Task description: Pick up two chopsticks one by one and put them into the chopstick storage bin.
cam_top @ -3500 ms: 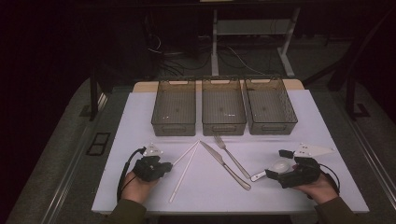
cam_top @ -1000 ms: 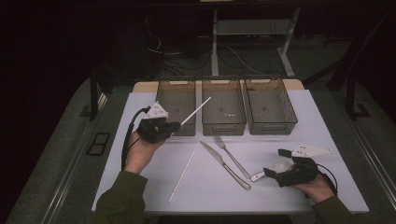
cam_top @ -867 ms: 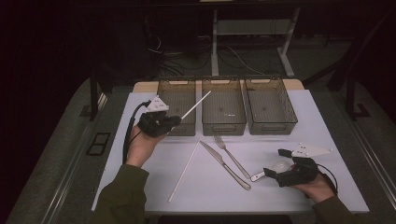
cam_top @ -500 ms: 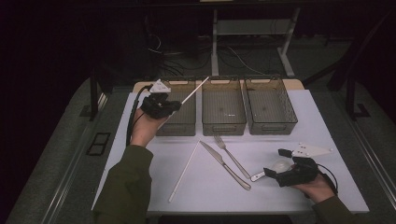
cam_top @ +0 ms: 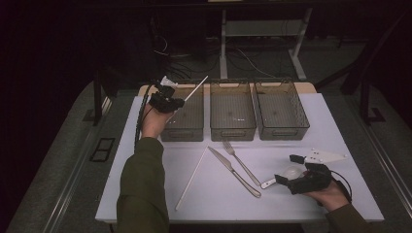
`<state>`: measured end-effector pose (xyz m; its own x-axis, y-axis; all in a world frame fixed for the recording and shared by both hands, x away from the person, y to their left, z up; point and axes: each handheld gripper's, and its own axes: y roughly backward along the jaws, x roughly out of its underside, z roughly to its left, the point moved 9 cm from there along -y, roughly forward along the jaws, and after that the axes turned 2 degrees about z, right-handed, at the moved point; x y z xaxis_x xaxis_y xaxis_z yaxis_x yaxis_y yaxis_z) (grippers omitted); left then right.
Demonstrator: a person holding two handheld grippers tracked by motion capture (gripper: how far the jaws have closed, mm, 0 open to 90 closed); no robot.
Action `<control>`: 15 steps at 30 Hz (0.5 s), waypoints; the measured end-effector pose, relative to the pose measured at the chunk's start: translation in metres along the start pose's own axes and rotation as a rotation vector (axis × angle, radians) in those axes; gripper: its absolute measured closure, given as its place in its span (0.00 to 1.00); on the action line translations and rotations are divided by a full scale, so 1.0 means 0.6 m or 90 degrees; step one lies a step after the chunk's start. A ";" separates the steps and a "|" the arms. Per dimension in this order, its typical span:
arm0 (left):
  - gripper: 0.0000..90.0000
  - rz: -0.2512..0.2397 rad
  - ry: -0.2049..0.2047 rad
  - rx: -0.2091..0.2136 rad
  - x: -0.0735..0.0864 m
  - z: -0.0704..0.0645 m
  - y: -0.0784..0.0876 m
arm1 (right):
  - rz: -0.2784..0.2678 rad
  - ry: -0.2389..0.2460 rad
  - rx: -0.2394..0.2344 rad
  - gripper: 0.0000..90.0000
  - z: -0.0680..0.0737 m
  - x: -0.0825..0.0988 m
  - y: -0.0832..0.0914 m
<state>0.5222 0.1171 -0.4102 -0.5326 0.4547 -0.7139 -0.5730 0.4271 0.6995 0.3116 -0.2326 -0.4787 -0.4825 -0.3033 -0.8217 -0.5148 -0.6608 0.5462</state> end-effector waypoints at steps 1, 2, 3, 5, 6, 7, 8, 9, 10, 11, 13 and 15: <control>0.94 0.006 0.001 -0.005 0.002 0.001 -0.003 | 0.000 0.000 0.000 0.02 0.000 0.000 0.000; 0.94 0.015 -0.001 -0.013 0.005 0.002 -0.007 | 0.000 -0.001 0.000 0.02 0.000 0.000 0.000; 0.94 0.016 0.008 -0.011 0.007 0.002 -0.010 | 0.000 -0.001 0.000 0.02 0.000 0.000 0.000; 0.94 0.023 0.025 -0.014 0.012 0.004 -0.017 | 0.000 0.000 0.000 0.02 0.000 0.000 0.000; 0.94 0.028 0.024 -0.017 0.015 0.005 -0.020 | 0.000 0.000 0.000 0.02 0.000 0.000 0.000; 0.94 0.033 0.029 -0.019 0.017 0.005 -0.023 | 0.000 0.000 -0.001 0.02 0.000 0.000 0.001; 0.94 0.042 0.032 -0.018 0.021 0.005 -0.027 | -0.001 -0.001 -0.001 0.02 0.001 0.000 0.001; 0.94 0.047 0.032 -0.021 0.024 0.005 -0.031 | -0.002 -0.001 -0.001 0.02 0.000 -0.001 0.001; 0.94 0.053 0.030 -0.021 0.026 0.005 -0.033 | -0.002 -0.002 -0.002 0.02 0.000 -0.001 0.002; 0.94 0.054 0.034 -0.023 0.028 0.004 -0.035 | -0.002 -0.003 -0.003 0.02 0.000 -0.001 0.002; 0.94 0.057 0.036 -0.024 0.029 0.004 -0.038 | -0.002 -0.001 -0.004 0.02 0.000 -0.001 0.001; 0.94 0.063 0.040 -0.027 0.031 0.004 -0.042 | -0.002 -0.003 -0.004 0.02 0.000 -0.001 0.002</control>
<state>0.5282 0.1167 -0.4413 -0.6257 0.4420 -0.6428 -0.5407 0.3482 0.7658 0.3111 -0.2330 -0.4777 -0.4842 -0.2987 -0.8224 -0.5117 -0.6658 0.5430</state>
